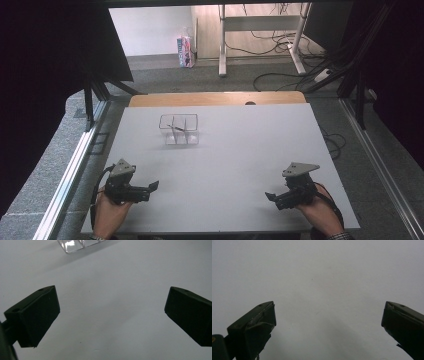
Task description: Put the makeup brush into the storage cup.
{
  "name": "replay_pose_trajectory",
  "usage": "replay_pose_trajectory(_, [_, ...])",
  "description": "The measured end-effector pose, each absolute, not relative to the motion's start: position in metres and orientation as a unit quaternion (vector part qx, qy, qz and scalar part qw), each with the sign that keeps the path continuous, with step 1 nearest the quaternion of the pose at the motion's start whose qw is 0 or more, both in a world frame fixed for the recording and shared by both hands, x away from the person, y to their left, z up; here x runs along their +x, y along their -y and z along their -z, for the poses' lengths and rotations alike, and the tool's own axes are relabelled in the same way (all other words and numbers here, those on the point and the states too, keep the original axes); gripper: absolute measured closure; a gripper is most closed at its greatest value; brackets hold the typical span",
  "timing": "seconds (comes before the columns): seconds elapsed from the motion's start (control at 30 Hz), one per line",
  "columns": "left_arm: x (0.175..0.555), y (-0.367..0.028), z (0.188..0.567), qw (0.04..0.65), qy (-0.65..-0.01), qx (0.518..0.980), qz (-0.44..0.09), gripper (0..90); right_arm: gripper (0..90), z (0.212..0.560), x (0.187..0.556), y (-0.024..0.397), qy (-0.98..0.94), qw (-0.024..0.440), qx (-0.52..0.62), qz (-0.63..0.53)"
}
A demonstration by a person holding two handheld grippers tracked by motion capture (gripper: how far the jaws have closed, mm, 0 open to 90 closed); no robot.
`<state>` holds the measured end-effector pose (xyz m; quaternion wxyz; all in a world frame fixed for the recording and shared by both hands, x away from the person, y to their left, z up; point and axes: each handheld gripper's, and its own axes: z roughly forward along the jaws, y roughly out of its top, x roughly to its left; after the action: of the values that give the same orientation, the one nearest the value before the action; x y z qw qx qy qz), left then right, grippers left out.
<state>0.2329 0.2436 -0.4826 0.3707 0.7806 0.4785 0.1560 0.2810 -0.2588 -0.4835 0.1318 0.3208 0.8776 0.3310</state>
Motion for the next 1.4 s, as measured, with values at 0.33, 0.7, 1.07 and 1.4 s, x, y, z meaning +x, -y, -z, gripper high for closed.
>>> replay_pose_trajectory(0.33, [0.226,-0.246,0.484,0.363,-0.479,0.783,-0.162,0.3,0.0,0.483,0.281,0.259,-0.877,0.133,0.321,-0.331])
replay_pose_trajectory(0.7, [0.216,-0.254,0.485,0.359,-0.483,0.781,-0.17,0.3,0.0,0.483,0.281,0.259,-0.878,0.133,0.322,-0.33])
replay_pose_trajectory(1.07, [0.205,-0.262,0.487,0.36,-0.486,0.776,-0.178,0.1,0.0,0.483,0.281,0.259,-0.876,0.133,0.324,-0.331])
replay_pose_trajectory(1.4, [0.197,-0.262,0.491,0.351,-0.48,0.781,-0.192,0.0,0.0,0.483,0.281,0.259,-0.876,0.132,0.325,-0.33])
